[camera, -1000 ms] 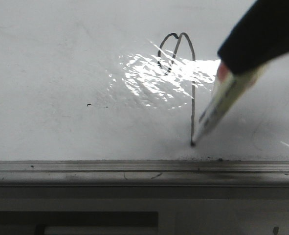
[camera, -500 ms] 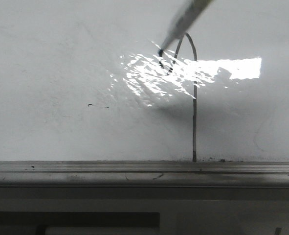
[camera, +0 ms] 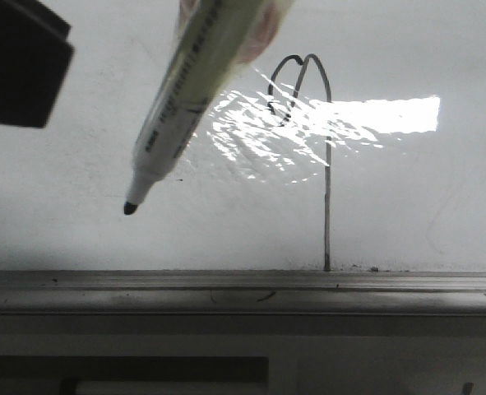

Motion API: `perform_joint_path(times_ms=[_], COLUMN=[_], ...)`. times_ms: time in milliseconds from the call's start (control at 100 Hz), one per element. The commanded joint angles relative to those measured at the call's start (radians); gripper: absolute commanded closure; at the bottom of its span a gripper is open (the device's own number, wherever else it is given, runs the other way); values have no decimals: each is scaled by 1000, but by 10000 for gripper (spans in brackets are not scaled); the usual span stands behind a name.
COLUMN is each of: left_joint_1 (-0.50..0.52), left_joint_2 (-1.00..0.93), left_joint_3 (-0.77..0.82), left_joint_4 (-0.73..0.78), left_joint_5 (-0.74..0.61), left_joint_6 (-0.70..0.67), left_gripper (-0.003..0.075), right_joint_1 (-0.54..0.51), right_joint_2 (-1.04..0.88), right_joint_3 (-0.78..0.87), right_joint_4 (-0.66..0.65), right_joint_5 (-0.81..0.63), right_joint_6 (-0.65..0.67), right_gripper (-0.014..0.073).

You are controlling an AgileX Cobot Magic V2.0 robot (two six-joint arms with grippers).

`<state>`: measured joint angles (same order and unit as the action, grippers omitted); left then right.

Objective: Write number 9 on whiteboard

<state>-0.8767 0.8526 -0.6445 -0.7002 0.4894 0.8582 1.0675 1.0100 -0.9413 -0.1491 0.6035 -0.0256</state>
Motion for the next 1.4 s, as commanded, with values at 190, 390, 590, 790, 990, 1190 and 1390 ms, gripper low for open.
perform_joint_path(times_ms=[190,390,590,790,990,1190,1390], left_joint_1=[-68,-85,-85,-85,-85,-71,-50], left_joint_2=[104,149,148,166,166,158,129], left_joint_3=[-96,-98,-98,-80,-72,-72,-43], left_joint_4=[-55,-55,-55,-51,-51,-49,-102], left_joint_5=[-57,-67,-92,-74,-63,6,27], left_joint_6=[59,59,59,59,59,59,55], left_gripper=[284,502,741,741,741,741,741], right_joint_1=[2,2,2,2,2,2,-4], right_joint_2=[-10,-10,-10,-9,-9,-67,-183], right_joint_3=[-33,-33,-32,-29,-23,-69,-109], right_joint_4=[9,9,9,9,9,7,-35], right_joint_5=[-146,-120,-95,-95,-93,-60,-33], right_joint_6=[1,1,1,1,1,1,1], right_gripper=[638,638,638,634,439,-13,75])
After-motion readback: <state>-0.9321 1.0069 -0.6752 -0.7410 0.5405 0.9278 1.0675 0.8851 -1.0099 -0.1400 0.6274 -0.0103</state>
